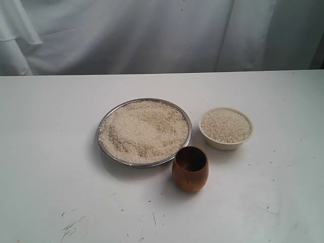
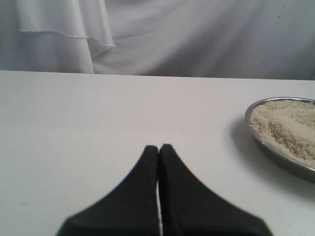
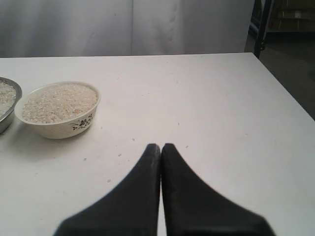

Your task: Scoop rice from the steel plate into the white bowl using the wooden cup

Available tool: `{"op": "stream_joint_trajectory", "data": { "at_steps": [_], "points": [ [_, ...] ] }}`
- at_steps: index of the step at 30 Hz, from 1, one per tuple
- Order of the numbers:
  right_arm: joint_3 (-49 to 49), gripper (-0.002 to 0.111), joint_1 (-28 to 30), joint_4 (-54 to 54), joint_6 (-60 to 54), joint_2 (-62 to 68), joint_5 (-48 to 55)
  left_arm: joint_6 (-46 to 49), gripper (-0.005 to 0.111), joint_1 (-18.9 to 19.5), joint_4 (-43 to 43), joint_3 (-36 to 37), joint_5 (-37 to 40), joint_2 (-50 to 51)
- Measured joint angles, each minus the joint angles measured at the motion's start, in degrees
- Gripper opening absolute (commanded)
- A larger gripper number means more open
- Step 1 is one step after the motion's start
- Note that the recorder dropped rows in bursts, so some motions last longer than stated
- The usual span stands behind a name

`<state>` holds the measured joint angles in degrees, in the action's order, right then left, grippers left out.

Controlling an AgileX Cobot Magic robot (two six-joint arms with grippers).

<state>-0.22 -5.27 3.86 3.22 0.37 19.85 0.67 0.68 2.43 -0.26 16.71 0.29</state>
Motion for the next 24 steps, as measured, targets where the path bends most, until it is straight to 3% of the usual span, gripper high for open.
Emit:
{"op": "stream_joint_trajectory", "data": {
  "at_steps": [24],
  "points": [
    [0.0, 0.0, 0.0, -0.2, 0.5, 0.0, 0.0, 0.0, 0.0, 0.0, 0.0, 0.0, 0.0, 0.0]
  ]
}}
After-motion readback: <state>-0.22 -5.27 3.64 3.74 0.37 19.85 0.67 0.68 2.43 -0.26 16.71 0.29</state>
